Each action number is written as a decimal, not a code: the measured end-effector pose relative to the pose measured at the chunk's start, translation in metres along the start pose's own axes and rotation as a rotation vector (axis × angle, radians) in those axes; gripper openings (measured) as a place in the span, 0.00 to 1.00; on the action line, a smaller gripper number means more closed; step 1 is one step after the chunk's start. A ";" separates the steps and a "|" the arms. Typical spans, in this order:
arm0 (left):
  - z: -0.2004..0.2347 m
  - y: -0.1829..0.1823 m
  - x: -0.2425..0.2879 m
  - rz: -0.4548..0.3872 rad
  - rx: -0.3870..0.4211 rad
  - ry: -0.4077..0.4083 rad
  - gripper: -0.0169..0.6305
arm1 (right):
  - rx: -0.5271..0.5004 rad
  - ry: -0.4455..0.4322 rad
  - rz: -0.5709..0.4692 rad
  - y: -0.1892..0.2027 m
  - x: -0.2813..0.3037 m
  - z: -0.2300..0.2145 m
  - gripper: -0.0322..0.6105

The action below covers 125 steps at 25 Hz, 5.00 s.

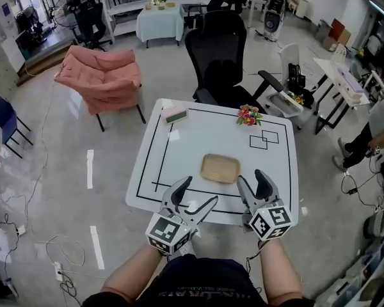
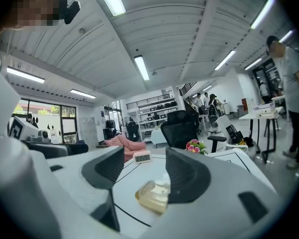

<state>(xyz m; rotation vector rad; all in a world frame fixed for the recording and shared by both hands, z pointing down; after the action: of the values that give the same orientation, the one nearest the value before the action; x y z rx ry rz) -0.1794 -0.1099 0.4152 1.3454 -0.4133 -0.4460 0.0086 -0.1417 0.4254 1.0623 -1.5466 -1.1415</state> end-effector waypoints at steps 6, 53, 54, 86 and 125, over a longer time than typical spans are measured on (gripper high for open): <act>0.021 0.002 -0.006 0.011 -0.011 0.031 0.57 | 0.014 0.039 0.001 0.001 0.015 0.010 0.45; 0.056 0.053 0.124 0.177 -0.116 -0.029 0.57 | 0.592 0.001 0.452 0.155 0.124 -0.114 0.40; 0.057 0.055 0.124 0.178 -0.119 -0.031 0.57 | 0.604 0.000 0.460 0.158 0.125 -0.115 0.39; 0.059 0.042 0.109 0.148 -0.108 -0.016 0.57 | 0.685 -0.097 0.432 0.142 0.115 -0.097 0.14; 0.016 0.003 0.000 0.042 -0.013 0.039 0.03 | 0.059 -0.116 -0.053 -0.020 -0.022 0.025 0.12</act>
<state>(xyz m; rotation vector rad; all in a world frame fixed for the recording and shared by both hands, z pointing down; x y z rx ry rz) -0.1873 -0.1225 0.4211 1.3289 -0.4054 -0.3869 -0.0083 -0.1198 0.3983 1.0989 -1.6602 -1.2185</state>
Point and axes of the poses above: the fingertips, and each gripper's own axes: x forward along the fingers, z to its left, y out of its underside, the point moved 5 cm from there along -x, backward along the fingers, and after that the axes turned 14 degrees about y, right-handed, at the moved point
